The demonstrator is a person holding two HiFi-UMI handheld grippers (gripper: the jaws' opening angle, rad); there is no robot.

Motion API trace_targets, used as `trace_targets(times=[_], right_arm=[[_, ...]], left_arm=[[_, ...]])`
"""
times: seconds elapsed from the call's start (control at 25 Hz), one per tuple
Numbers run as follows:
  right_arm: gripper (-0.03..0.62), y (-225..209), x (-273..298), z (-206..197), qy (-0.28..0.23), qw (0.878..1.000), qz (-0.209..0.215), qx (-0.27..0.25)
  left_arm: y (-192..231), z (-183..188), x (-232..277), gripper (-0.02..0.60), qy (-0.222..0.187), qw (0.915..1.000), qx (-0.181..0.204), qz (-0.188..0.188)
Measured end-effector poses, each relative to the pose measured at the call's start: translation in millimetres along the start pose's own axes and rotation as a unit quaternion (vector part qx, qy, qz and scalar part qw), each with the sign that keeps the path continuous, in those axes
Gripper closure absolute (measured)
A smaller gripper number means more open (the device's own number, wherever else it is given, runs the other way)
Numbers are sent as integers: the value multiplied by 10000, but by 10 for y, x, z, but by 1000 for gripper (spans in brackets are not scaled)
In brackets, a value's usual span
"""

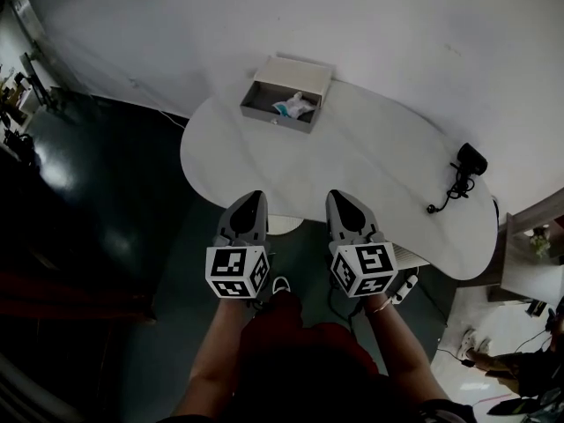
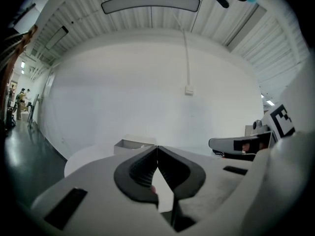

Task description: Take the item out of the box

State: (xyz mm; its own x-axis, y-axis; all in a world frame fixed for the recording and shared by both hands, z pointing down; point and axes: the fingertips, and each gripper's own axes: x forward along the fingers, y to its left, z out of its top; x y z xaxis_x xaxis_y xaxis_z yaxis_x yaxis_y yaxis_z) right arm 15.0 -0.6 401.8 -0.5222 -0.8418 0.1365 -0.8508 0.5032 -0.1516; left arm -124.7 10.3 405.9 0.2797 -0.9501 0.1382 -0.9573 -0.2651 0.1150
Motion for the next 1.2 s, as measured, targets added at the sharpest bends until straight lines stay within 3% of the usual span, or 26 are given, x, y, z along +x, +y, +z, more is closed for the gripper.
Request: trace_targets(times=[0.44, 0.64, 1.2], right_arm=[[580, -132, 559, 198, -133, 9993, -358, 20], [580, -143, 752, 248, -136, 9987, -490, -52], [580, -431, 1028, 327, -88, 9975, -674, -180]], left_arm=[[385, 267, 562, 560, -234, 9992, -30, -309], [449, 280, 739, 560, -118, 9977, 50, -658], [513, 335, 1337, 560, 136, 9956, 243, -890]])
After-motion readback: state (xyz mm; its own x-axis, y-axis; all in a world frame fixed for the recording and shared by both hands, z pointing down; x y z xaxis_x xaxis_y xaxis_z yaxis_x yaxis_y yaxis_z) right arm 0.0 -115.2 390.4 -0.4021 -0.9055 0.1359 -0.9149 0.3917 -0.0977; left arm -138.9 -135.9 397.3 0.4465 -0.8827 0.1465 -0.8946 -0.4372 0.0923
